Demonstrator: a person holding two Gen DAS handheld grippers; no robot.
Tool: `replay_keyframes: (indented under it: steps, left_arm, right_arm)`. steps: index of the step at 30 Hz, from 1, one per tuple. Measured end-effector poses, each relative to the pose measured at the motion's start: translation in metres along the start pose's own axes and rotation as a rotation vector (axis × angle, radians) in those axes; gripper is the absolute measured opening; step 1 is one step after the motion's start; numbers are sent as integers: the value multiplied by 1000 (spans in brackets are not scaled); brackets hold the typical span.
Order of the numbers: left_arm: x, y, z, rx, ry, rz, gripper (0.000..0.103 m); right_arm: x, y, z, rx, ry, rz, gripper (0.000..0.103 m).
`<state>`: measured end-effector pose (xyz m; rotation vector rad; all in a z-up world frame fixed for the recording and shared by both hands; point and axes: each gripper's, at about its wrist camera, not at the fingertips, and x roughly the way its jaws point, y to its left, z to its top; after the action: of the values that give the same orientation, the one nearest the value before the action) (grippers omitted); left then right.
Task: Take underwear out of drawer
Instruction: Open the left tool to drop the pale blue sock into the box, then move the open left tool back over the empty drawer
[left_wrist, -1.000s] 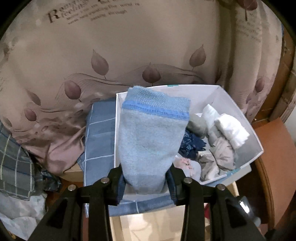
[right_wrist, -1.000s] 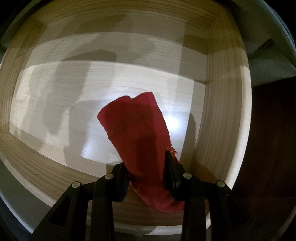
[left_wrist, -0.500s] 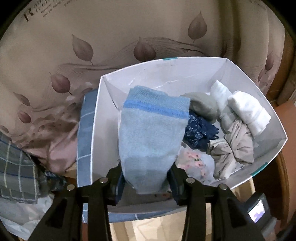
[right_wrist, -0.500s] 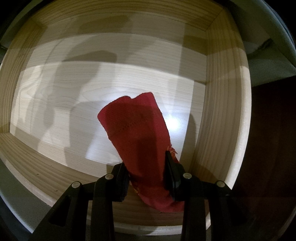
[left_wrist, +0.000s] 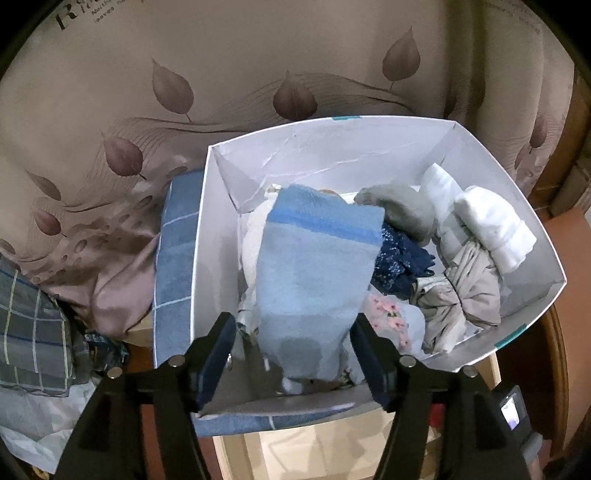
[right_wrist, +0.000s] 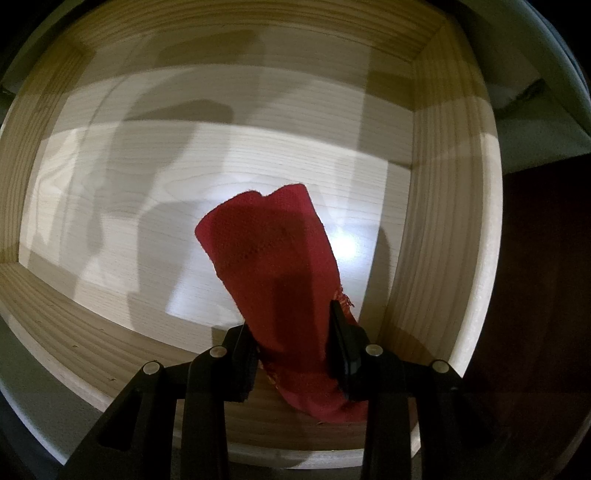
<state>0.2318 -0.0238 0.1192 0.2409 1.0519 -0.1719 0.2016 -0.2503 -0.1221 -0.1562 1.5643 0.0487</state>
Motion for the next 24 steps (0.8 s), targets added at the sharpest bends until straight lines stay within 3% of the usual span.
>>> replay_keyframes:
  steps: [13,24]
  left_arm:
    - [-50,2,-9,26,-85,12,69]
    - [-58,14,-85,12,-71,59,69]
  right_arm:
    - [-1,4,-2,-2,1,-8,32]
    - [-6,11,-6,1,-7,-18,31]
